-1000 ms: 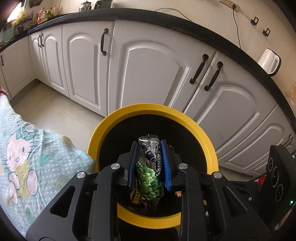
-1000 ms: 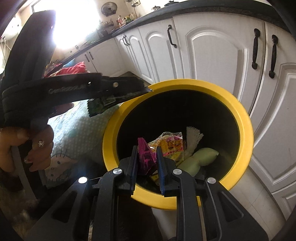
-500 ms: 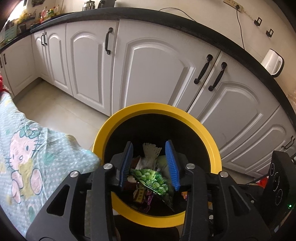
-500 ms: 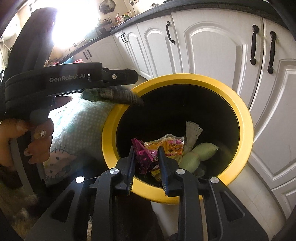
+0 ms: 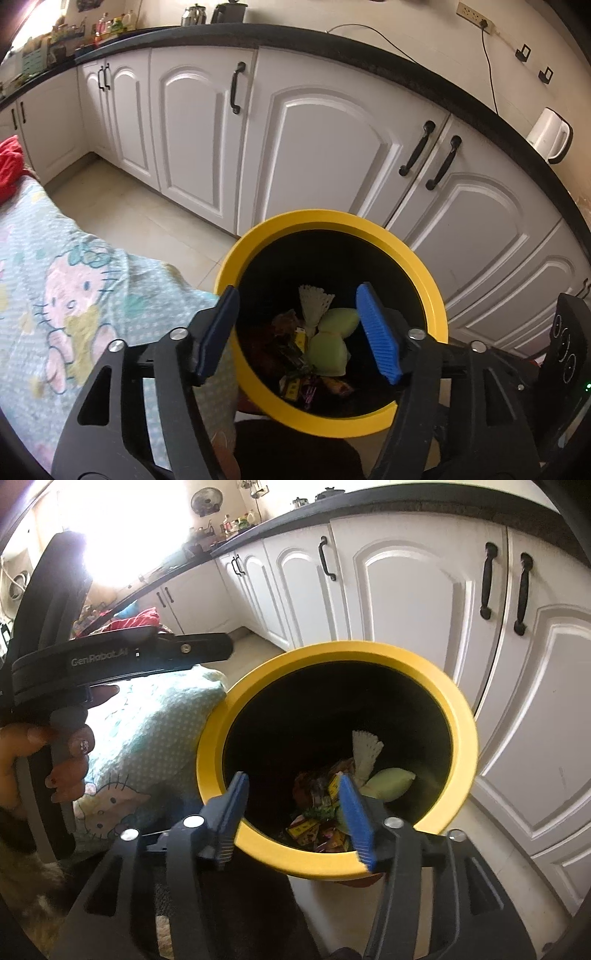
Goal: Collect trash
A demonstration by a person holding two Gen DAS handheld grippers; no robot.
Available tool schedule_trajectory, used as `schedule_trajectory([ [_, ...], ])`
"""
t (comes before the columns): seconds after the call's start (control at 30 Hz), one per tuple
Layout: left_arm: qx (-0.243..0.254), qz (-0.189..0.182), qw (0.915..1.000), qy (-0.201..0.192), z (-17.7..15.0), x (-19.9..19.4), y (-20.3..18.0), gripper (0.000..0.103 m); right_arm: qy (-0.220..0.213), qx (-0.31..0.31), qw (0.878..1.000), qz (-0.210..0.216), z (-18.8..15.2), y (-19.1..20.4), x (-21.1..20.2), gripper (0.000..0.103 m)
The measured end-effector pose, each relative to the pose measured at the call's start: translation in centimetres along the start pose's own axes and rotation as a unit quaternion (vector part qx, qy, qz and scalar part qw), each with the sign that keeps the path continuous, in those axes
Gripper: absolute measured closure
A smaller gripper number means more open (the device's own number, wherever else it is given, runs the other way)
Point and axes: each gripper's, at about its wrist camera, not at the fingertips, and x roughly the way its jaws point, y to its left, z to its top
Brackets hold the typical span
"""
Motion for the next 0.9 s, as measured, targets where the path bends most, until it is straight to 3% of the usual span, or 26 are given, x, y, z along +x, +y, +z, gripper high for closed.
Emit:
schedule_trajectory([
  [0.13, -0.008, 0.008, 0.9999, -0.003, -0.1, -1.0, 0.7, 0.027, -0.006, -0.004, 1.000, -0.010, -0.1, 0.4, -0.7, 0.037],
  [0.37, -0.012, 0.018, 0.9997, -0.014, -0.5, -3.3, 1.6, 0.011, -0.020, -0.009, 0.999, -0.033, 0.0, 1.4, -1.9, 0.019],
  [0.5, -0.014, 0.025, 0.9993, -0.025, -0.9, -5.1, 2.1, 0.011, -0.028, -0.006, 0.998, -0.047, 0.1, 1.8, -2.7, 0.016],
  [0.6, -0.013, 0.031, 0.9989, -0.032, -1.4, -6.1, 2.2, 0.011, -0.038, 0.000, 0.998, -0.060, 0.1, 2.1, -3.3, 0.009],
  [0.9, -0.019, 0.043, 0.9975, -0.052, -2.9, -9.5, 3.0, 0.011, -0.051, -0.002, 0.995, -0.084, -0.1, 3.8, -5.0, 0.007],
])
